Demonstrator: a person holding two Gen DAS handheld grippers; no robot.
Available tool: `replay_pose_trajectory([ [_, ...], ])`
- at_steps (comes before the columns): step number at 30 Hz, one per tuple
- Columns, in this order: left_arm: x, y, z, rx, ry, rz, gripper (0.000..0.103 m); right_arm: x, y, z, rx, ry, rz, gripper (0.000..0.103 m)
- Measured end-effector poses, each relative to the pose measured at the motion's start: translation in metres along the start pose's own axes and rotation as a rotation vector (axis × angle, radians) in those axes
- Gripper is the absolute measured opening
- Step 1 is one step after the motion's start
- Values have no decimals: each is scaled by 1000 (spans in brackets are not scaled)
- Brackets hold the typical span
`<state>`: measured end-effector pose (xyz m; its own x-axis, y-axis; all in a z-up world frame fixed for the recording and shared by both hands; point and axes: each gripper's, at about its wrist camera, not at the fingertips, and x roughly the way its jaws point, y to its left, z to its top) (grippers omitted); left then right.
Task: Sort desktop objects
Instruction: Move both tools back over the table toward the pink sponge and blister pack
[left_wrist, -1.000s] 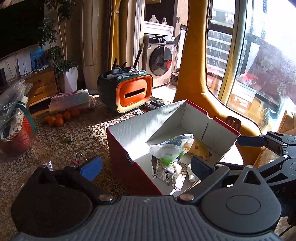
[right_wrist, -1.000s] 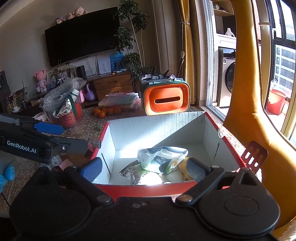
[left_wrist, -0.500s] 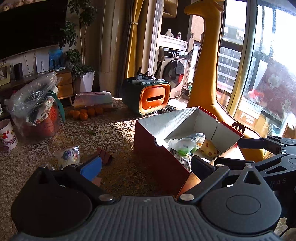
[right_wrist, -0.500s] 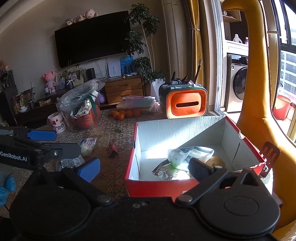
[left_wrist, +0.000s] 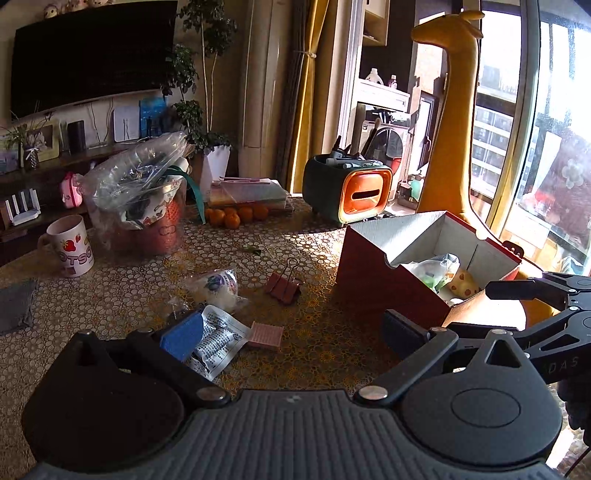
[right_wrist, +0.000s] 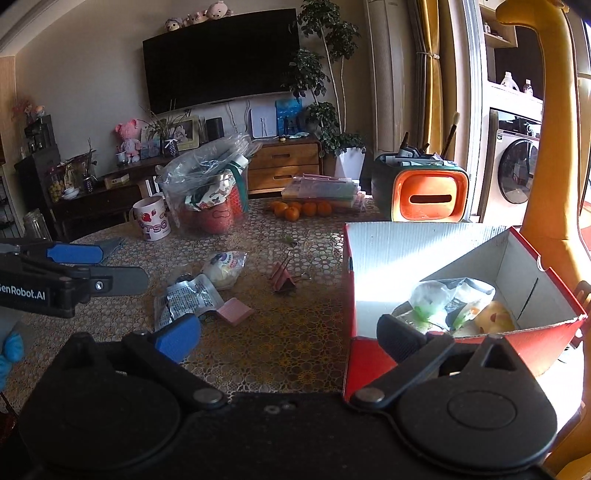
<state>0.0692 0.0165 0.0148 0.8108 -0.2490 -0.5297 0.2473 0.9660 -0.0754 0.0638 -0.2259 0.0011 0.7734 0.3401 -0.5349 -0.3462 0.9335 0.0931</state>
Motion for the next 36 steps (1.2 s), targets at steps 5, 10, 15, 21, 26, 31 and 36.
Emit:
replay_pose_trajectory([
  [5,-3,19,-9,-17,-3,14,103,10,18,1,-22,12,15,102],
  [10,1,38,-20,-39,-2,34,103,25,31,0,-37,34,25,102],
  [15,10,58,-31,-65,-3,57,103,42,41,1,-45,53,28,102],
  [21,30,72,-50,-54,20,81,103,65,52,1,-61,67,36,102],
  [26,49,86,-63,-62,46,97,103,90,60,0,-104,96,49,102],
  [31,67,93,-69,-37,58,98,103,113,59,-2,-114,122,56,102],
  [36,86,92,-72,23,66,82,103,134,55,-1,-120,137,46,101],
])
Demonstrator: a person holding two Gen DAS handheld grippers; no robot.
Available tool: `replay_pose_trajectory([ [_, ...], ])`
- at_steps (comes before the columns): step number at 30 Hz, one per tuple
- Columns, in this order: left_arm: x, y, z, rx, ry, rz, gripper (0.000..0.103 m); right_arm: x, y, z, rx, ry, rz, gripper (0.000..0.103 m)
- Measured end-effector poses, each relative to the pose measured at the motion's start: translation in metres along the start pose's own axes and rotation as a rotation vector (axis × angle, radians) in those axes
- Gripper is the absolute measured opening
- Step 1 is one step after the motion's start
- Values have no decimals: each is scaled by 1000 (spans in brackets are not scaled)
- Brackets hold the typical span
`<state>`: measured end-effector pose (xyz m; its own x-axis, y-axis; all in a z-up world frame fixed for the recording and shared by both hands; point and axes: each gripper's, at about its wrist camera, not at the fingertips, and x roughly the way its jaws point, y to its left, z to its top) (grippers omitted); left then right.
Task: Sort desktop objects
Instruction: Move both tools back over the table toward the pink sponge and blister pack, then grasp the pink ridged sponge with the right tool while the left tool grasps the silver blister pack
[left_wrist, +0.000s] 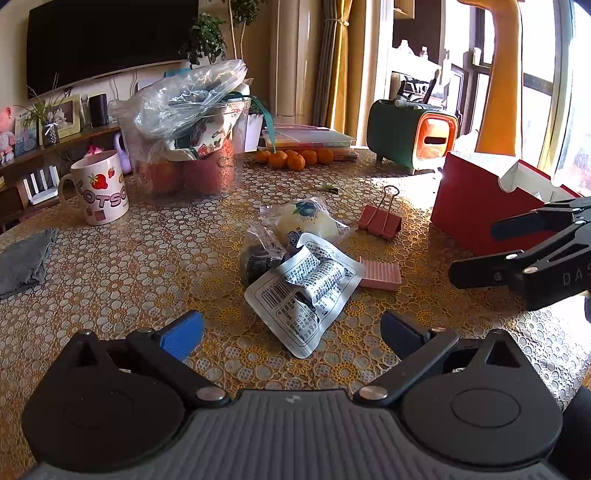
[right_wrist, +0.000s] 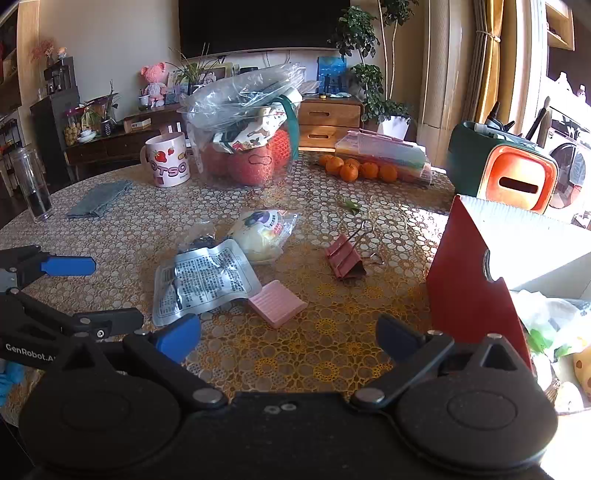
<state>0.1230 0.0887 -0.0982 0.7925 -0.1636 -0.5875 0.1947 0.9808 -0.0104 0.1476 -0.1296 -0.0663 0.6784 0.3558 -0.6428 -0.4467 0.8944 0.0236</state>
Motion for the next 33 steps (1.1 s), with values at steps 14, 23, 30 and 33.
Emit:
replay_pose_trajectory([
  [14,49,3,-1,86,46,6,103,63,2,3,-47,76,-1,95],
  [23,62,0,3,96,45,11,103,85,-1,4,-5,92,-16,85],
  [30,67,-1,5,95,46,18,102,93,6,3,0,92,-30,79],
  [33,68,-1,5,100,37,29,102,94,8,3,1,83,-26,75],
])
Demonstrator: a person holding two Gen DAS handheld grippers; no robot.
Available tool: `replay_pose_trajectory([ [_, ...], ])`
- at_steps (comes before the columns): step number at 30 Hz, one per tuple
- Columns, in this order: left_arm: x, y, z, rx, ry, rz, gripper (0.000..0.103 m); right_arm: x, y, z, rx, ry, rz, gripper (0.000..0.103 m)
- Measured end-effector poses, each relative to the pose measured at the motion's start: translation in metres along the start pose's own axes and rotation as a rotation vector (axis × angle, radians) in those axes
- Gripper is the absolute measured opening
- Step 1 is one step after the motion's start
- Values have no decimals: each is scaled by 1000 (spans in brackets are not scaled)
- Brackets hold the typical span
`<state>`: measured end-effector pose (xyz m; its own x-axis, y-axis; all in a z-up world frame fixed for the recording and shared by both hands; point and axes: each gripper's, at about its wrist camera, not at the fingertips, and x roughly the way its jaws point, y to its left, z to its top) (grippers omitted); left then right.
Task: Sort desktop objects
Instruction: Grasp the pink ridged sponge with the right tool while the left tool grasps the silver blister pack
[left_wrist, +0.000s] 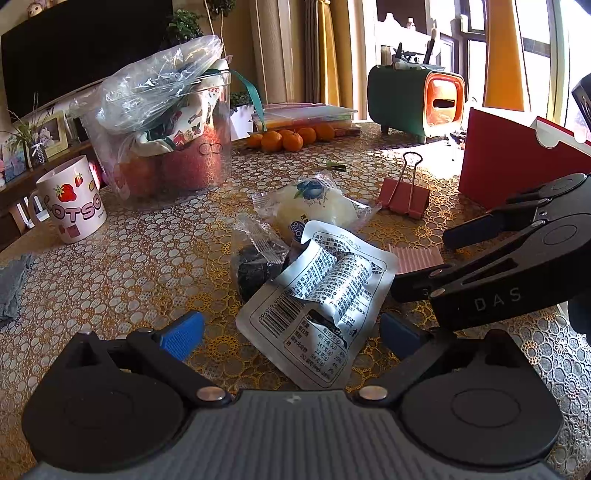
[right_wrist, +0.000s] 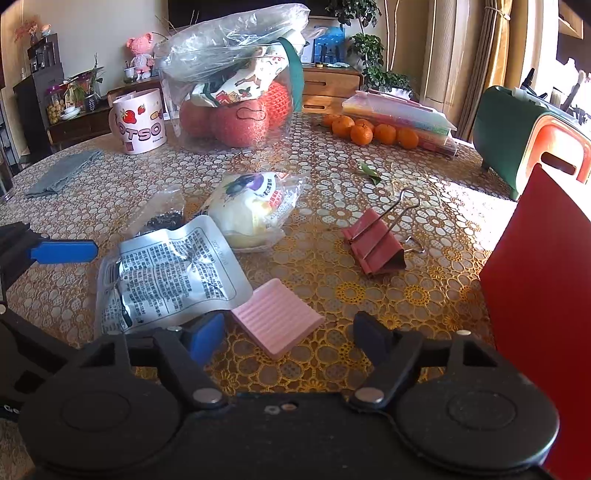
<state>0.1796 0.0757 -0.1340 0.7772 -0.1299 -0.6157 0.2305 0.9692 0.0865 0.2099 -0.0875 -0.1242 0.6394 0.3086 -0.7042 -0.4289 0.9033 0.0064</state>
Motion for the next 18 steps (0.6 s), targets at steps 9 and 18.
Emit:
replay_pose_trajectory([
  [9,3,-3,0,3,2,-47,84,1,1,2,-11,-12,10,64],
  [18,1,-3,0,-35,8,-76,69,-2,1,0,-6,-24,15,56],
])
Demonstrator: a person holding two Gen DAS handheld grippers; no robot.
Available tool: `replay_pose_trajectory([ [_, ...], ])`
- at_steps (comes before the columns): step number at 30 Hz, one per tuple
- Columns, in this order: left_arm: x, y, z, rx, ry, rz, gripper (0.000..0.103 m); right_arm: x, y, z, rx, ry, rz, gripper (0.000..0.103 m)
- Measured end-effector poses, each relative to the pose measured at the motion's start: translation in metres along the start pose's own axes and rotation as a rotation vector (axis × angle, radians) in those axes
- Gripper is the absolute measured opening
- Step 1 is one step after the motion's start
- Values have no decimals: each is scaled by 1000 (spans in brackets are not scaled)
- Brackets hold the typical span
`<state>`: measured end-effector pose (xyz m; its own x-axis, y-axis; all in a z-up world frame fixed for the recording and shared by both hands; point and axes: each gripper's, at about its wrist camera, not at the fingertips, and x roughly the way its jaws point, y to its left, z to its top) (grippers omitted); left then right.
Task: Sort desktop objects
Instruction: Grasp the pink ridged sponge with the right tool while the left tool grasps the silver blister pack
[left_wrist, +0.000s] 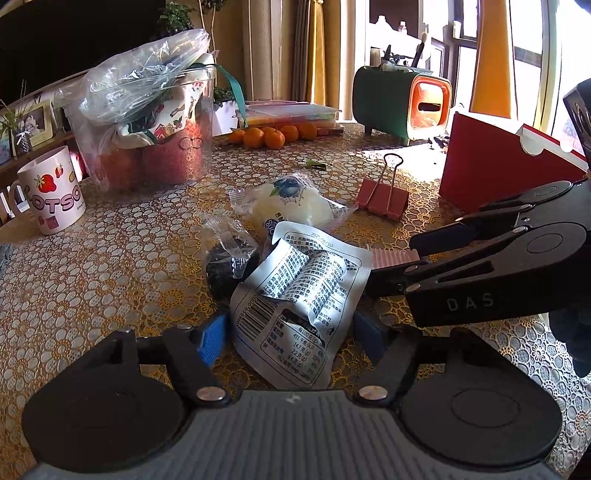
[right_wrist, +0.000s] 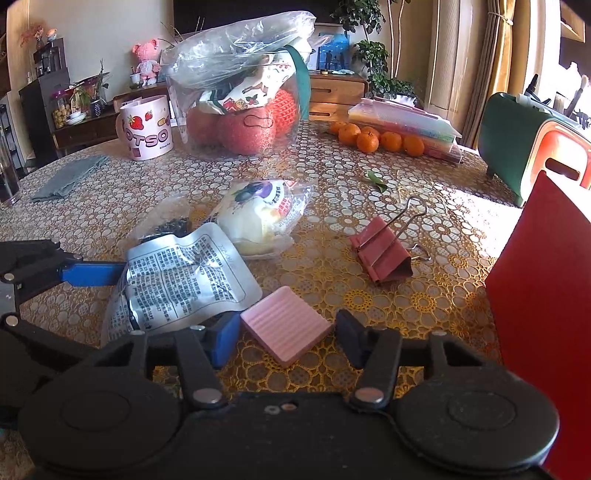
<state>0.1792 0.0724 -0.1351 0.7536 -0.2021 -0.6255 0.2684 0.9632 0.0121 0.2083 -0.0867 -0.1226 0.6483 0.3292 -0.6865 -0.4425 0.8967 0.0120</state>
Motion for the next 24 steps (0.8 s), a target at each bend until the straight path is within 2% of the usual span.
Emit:
replay_pose_trajectory([
  [11,-14,-7,-4,-39,-8,2,64,-14,-6,-7,29,-1,-1,56],
  [17,-26,-21,-7,-32,-6,0,62,-31,-10,-15,34,6,-4,56],
  [24,-44,-29,-12,-72,-13,-9,61,-54,-11,-25,22,4,11,56],
])
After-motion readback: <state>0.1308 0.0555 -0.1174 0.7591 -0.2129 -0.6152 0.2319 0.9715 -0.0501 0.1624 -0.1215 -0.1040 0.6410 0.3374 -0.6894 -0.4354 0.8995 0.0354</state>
